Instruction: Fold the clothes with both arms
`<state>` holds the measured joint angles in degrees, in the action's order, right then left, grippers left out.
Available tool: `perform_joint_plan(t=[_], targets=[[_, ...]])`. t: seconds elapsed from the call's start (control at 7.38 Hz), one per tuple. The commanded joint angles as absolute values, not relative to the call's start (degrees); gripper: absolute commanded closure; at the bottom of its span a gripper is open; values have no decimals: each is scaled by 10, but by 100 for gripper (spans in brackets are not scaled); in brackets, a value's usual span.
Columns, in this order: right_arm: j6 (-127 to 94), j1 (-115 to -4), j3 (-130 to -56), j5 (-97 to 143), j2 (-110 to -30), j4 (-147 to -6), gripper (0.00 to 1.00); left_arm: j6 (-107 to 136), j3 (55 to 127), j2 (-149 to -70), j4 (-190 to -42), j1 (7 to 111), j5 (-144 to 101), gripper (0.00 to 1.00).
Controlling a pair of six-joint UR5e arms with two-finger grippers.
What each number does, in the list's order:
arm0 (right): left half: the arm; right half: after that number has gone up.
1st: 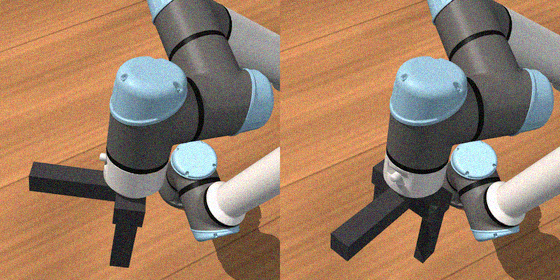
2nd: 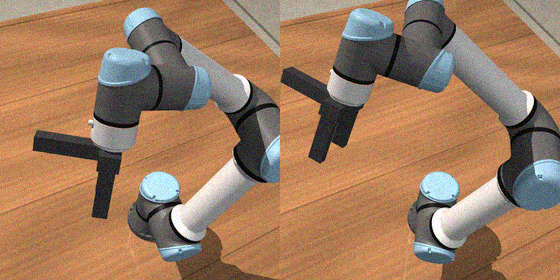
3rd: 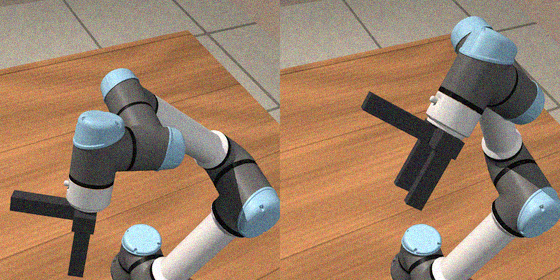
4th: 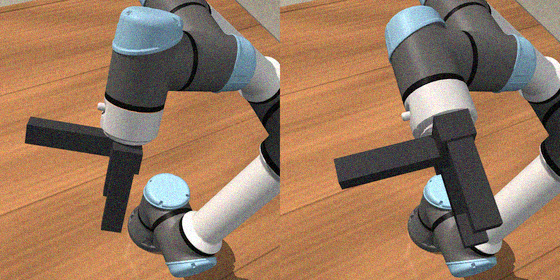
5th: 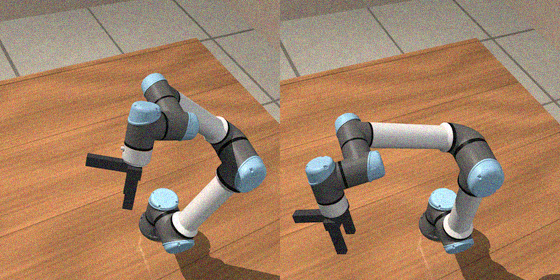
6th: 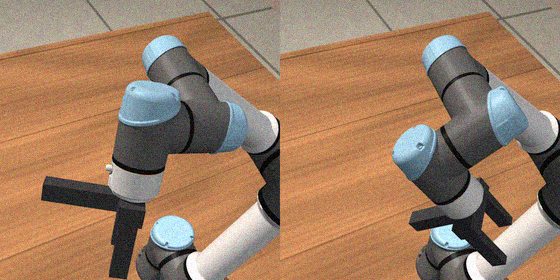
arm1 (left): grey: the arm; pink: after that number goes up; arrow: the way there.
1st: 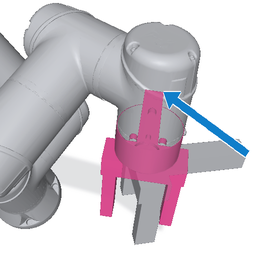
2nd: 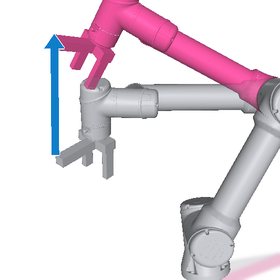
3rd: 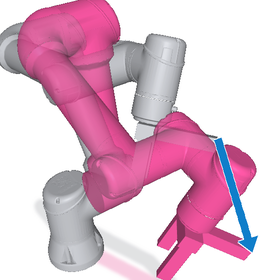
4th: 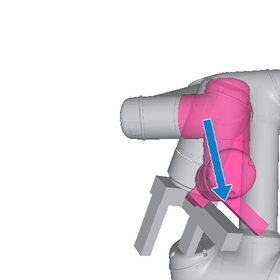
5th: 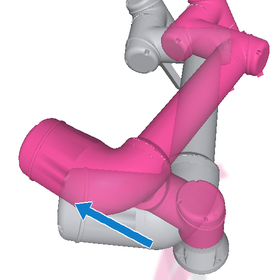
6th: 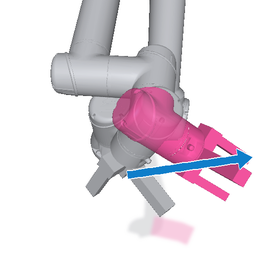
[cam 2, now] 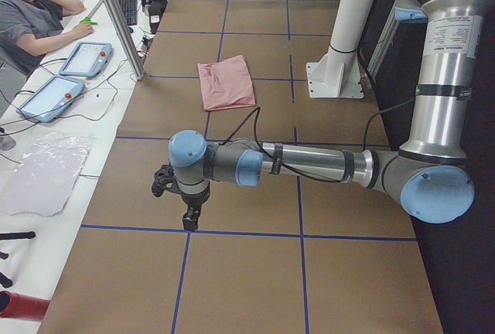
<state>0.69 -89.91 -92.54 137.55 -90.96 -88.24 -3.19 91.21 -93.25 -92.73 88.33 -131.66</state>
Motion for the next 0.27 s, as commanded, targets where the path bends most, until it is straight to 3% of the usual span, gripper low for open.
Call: perform_joint_plan(t=[0.0, 0.14], targets=[[6, -899, -925, 1375, -910, -882, 0, -32, 912, -933, -927, 883, -1317, 0], [6, -899, -925, 1375, -910, -882, 0, -33, 911, -933, -927, 882, -1317, 0]])
